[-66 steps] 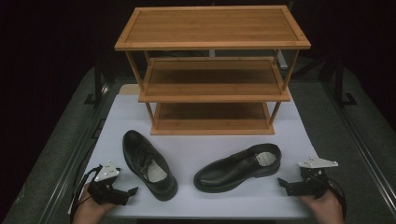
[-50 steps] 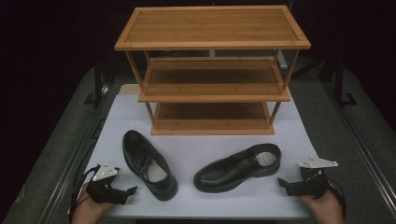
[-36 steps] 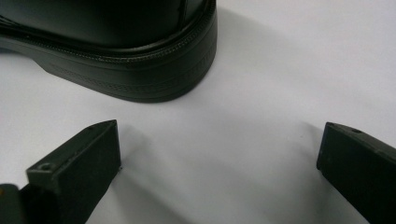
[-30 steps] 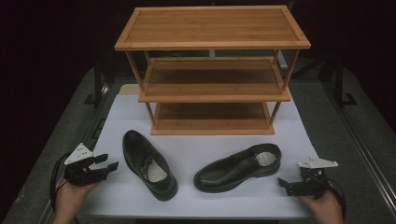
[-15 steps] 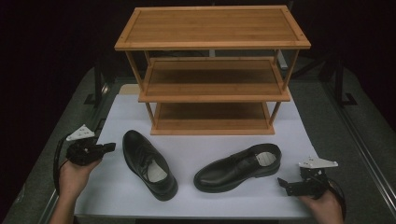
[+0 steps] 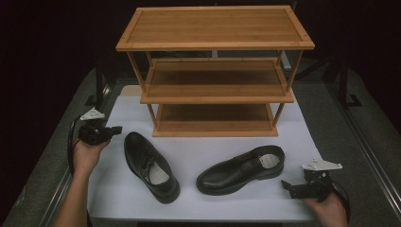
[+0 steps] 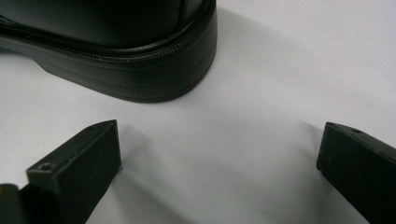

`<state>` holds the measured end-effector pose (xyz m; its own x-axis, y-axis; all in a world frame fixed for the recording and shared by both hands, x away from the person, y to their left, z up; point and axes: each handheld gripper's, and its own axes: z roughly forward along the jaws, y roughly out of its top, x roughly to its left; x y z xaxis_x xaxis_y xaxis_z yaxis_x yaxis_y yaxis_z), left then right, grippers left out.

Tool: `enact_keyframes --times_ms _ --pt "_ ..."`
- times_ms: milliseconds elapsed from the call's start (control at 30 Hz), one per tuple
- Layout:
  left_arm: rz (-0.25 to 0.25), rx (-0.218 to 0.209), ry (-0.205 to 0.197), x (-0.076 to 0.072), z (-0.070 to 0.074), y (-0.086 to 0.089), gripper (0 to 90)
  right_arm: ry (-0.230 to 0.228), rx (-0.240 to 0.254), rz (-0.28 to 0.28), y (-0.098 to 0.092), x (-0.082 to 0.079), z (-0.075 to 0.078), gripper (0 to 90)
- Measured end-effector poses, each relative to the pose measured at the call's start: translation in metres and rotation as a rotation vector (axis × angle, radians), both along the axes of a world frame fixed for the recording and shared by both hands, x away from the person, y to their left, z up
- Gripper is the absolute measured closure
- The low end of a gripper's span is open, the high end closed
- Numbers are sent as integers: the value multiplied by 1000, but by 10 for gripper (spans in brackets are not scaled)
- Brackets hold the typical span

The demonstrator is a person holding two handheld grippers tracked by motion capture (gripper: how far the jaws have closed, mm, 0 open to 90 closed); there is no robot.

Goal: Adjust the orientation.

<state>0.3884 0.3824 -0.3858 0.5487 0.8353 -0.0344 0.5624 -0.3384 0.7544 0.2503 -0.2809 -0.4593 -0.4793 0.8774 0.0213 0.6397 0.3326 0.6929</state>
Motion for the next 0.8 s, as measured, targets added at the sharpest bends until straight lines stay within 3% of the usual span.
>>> enact_keyframes --times_ms 133,333,800 --pt "7 23 14 12 -13 -3 900 0 0 0 0 0 0 0" --pt "18 41 71 25 -33 -7 900 -1 0 0 0 0 0 0" --pt "4 27 64 27 -38 -15 900 0 0 0 0 0 0 0"
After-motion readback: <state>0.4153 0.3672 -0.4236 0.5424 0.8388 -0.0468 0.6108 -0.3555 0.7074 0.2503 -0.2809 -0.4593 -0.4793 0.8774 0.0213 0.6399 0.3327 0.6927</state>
